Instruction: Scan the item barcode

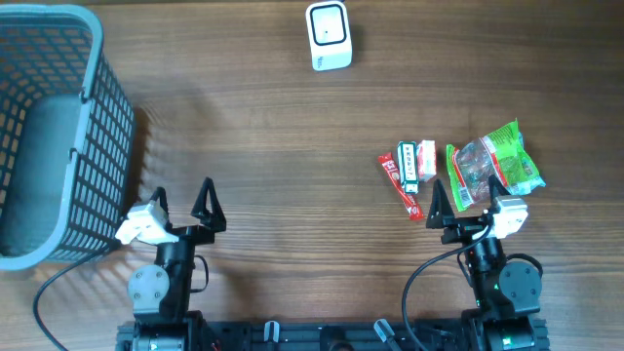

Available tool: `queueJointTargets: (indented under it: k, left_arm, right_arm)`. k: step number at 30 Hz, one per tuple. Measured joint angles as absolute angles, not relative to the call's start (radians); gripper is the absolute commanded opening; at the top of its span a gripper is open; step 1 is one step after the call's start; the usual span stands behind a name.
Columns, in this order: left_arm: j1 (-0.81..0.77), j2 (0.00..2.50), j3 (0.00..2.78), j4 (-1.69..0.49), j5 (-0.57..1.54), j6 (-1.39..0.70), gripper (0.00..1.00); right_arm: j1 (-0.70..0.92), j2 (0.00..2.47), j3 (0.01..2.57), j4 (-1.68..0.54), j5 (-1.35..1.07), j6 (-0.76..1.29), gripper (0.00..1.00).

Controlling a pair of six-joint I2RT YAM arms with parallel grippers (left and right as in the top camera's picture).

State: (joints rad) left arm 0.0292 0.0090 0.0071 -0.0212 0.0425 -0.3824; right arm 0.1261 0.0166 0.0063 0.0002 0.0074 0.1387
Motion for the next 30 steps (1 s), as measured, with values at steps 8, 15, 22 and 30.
queueJointTargets:
  k: [8, 15, 22, 30]
  left_arm:
    - [0.030, 0.008, 0.006, -0.064, 0.039, -0.290, 1.00]
    - [0.030, 0.008, 0.006, -0.064, 0.039, -0.289, 1.00]
    - [0.029, 0.008, 0.006, -0.064, 0.039, -0.289, 1.00]
    - [0.030, 0.008, 0.006, -0.064, 0.039, -0.289, 1.00]
  right_arm:
    - [0.126, 0.017, 0.006, 0.000, 0.007, 0.139, 1.00]
    - [0.126, 0.017, 0.006, 0.000, 0.007, 0.139, 1.00]
    - [0.126, 0.017, 0.006, 0.000, 0.007, 0.139, 1.00]
    - [0.126, 0.017, 0.006, 0.000, 0.007, 0.139, 1.00]
